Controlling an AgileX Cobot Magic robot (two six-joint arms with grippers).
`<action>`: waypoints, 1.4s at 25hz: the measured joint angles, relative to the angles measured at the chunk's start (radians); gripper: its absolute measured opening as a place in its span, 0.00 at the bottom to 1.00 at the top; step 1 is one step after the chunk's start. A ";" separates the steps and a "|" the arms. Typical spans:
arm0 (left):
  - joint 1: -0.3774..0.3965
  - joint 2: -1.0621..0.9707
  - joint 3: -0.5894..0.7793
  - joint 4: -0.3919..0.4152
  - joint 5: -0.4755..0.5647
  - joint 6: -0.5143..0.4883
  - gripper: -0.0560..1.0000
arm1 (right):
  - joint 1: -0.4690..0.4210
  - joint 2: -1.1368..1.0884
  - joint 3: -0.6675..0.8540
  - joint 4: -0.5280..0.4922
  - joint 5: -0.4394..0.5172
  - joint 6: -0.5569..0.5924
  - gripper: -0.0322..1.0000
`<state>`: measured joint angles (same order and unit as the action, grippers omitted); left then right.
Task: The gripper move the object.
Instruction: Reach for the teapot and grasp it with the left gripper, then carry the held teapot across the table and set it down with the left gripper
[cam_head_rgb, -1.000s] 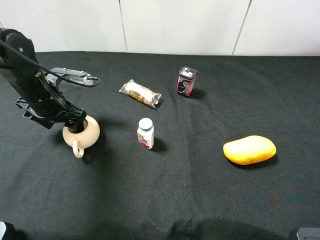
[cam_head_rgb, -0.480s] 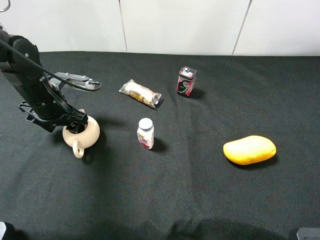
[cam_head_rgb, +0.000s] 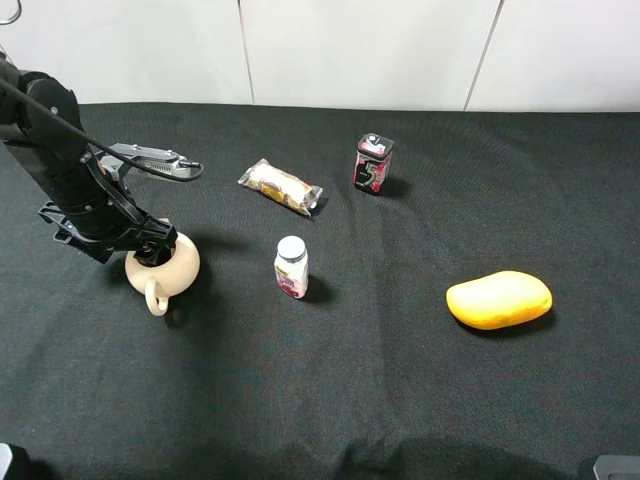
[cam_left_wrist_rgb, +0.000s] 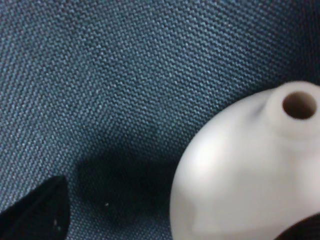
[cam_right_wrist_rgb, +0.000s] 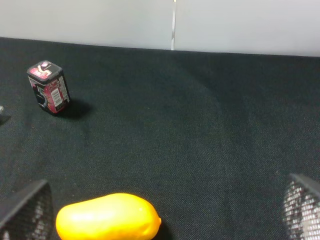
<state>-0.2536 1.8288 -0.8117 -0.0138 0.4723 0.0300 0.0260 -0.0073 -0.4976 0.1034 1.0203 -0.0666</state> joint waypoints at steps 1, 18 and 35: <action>0.000 0.000 0.000 0.000 0.000 0.000 0.86 | 0.000 0.000 0.000 0.000 0.000 0.000 0.70; 0.000 0.000 0.000 -0.001 0.000 0.002 0.59 | 0.000 0.000 0.000 0.000 0.000 0.000 0.70; 0.000 0.000 0.000 -0.001 -0.008 0.002 0.15 | 0.000 0.000 0.000 0.000 0.000 0.000 0.70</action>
<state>-0.2536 1.8288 -0.8117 -0.0149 0.4640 0.0322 0.0260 -0.0073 -0.4976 0.1034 1.0203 -0.0666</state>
